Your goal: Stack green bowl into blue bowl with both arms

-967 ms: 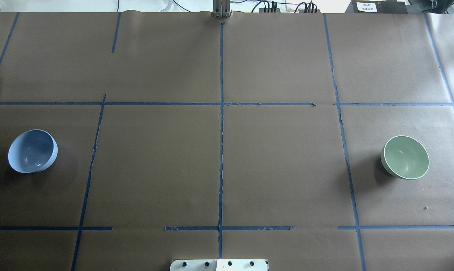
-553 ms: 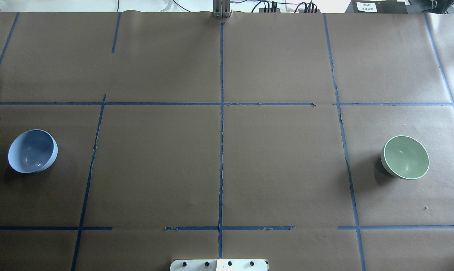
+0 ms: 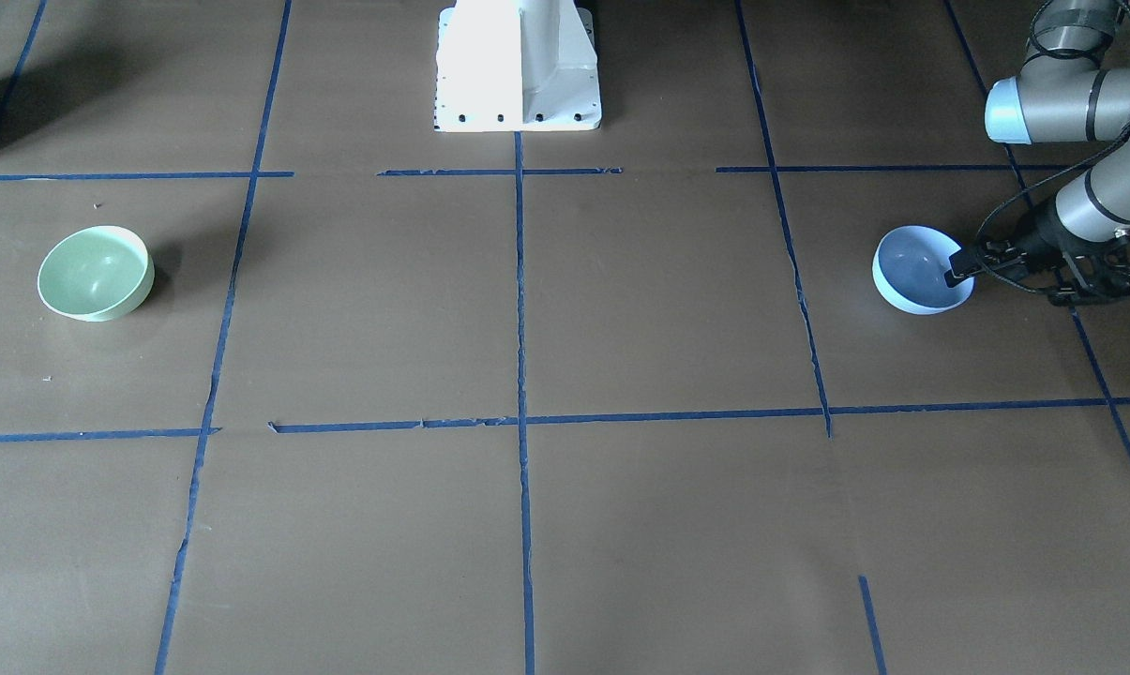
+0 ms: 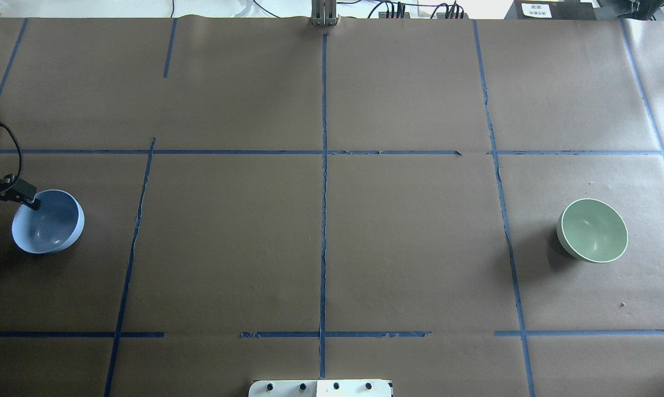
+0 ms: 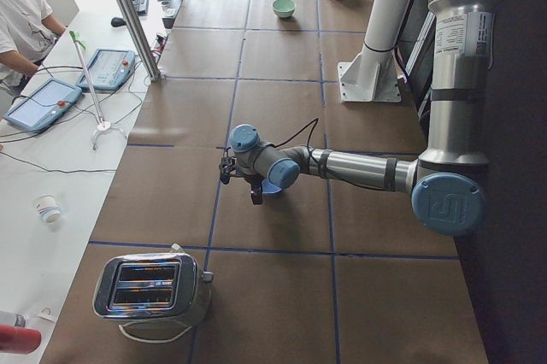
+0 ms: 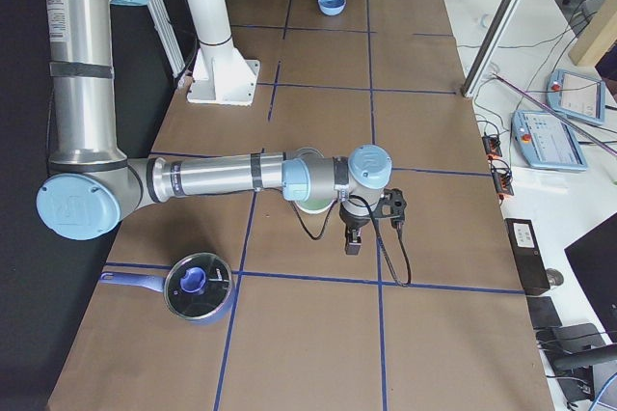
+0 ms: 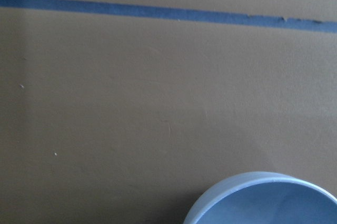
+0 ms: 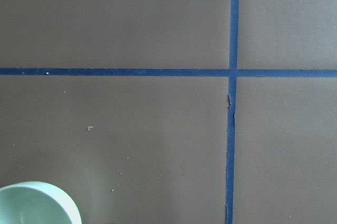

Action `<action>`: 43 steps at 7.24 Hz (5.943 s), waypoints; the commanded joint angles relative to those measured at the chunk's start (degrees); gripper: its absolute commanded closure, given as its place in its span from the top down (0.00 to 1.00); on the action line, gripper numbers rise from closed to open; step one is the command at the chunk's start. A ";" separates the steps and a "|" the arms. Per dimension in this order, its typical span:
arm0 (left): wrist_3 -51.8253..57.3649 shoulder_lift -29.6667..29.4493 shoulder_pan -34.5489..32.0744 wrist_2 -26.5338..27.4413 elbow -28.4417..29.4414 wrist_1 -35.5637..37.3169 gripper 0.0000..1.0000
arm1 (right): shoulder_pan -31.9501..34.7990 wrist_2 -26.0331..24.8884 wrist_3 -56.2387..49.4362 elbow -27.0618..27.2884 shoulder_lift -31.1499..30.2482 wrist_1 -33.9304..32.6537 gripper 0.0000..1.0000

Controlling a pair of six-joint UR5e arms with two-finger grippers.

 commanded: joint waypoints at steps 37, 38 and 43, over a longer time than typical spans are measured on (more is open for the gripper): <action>-36.80 -33.71 15.25 21.77 -8.56 0.95 0.90 | -29.24 -1.45 43.40 5.97 -7.12 42.27 0.00; -38.12 -33.37 12.63 19.32 -10.93 0.95 0.90 | -32.12 -1.25 53.80 6.25 0.05 42.62 0.00; -38.22 -32.31 9.35 17.10 -12.97 0.86 0.90 | -53.66 -23.46 85.63 4.06 27.87 31.69 0.00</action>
